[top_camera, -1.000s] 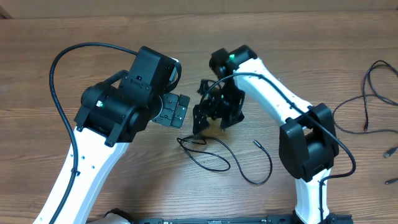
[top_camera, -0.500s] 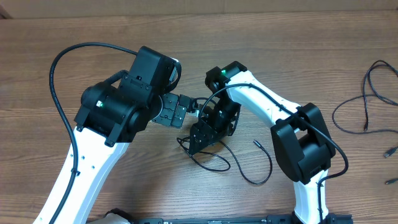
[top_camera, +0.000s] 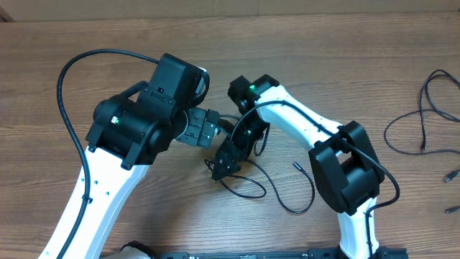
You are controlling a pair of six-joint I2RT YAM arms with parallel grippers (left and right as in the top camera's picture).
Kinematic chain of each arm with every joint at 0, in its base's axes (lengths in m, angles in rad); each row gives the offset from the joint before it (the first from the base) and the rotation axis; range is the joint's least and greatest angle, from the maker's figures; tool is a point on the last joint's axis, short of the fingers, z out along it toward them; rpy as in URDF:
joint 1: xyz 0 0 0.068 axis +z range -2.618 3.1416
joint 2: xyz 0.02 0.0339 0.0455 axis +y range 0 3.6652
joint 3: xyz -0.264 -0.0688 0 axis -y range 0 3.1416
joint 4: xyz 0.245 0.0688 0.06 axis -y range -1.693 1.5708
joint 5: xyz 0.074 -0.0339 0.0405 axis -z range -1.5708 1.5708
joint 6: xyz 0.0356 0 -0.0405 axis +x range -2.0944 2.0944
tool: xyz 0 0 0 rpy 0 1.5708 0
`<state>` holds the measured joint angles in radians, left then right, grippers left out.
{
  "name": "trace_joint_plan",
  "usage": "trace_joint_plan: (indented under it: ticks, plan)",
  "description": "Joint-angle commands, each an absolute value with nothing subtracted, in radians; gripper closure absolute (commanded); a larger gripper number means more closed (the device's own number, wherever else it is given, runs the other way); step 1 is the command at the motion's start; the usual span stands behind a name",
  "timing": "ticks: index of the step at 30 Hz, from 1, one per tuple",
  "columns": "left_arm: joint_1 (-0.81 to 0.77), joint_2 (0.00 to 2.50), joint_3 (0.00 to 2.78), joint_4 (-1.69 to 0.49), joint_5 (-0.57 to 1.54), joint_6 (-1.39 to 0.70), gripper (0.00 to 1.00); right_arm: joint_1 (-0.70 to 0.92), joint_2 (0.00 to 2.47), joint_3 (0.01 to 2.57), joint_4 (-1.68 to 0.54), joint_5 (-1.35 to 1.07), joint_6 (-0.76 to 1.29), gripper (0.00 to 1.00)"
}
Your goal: Untangle cables
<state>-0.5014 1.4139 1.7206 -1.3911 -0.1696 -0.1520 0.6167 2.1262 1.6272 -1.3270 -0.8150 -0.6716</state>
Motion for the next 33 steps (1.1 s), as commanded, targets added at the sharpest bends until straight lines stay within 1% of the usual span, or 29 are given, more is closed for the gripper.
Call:
trace_joint_plan:
  ticks: [1,2,3,5,6,8,9,11,14,17,20,24,28,30,32,33]
  plan:
    - [-0.498,1.419,1.723,-1.387,-0.183,-0.165,0.0,0.664,2.099,1.589,-1.328,-0.824,-0.691,0.0]
    - [-0.498,1.419,1.723,-1.388,-0.183,-0.165,0.0,0.677,2.099,1.573,-1.324,-0.812,-0.69,0.01]
    - [-0.498,1.419,1.723,-1.388,-0.183,-0.165,0.0,0.684,2.099,1.561,-1.322,-0.804,-0.69,0.04]
    - [-0.498,1.419,1.723,-1.388,-0.183,-0.165,0.0,0.697,2.099,1.531,-1.311,-0.798,-0.69,0.23]
    - [-0.498,1.419,1.723,-1.387,-0.183,-0.165,0.01,0.699,2.099,1.521,-1.306,-0.798,-0.689,0.37]
    - [-0.498,1.419,1.723,-1.388,-0.183,-0.165,0.0,0.699,2.099,1.489,-1.29,-0.789,-0.683,0.81]
    - [-0.498,1.419,1.723,-1.388,-0.183,-0.165,0.0,0.696,2.099,1.477,-1.287,-0.776,-0.678,0.96]
    - [-0.498,1.419,1.723,-1.388,-0.183,-0.165,0.0,0.692,2.099,1.473,-1.291,-0.747,-0.653,0.96]
    - [-0.498,1.419,1.723,-1.388,-0.183,-0.165,0.0,0.685,2.098,1.475,-1.287,-0.633,-0.537,0.96]
    - [-0.498,1.419,1.723,-1.388,-0.184,-0.165,0.0,0.665,2.098,1.489,-1.291,-0.417,-0.368,0.96]
    - [-0.498,1.419,1.723,-1.388,-0.184,-0.165,0.0,0.616,2.098,1.531,-1.315,-0.147,-0.185,0.96]
    - [-0.498,1.419,1.723,-1.388,-0.183,-0.165,0.0,0.524,2.098,1.59,-1.322,0.027,-0.015,0.96]
    - [-0.498,1.419,1.723,-1.388,-0.184,-0.165,0.01,0.38,2.098,1.659,-1.307,0.047,0.146,0.96]
    - [-0.498,1.419,1.723,-1.388,-0.183,-0.165,0.0,0.309,2.098,1.683,-1.289,0.004,0.218,0.96]
    - [-0.498,1.419,1.723,-1.388,-0.184,-0.165,0.0,0.238,2.098,1.69,-1.254,-0.093,0.244,0.96]
    - [-0.498,1.419,1.723,-1.388,-0.183,-0.165,0.0,0.157,2.098,1.69,-1.212,-0.241,0.244,0.96]
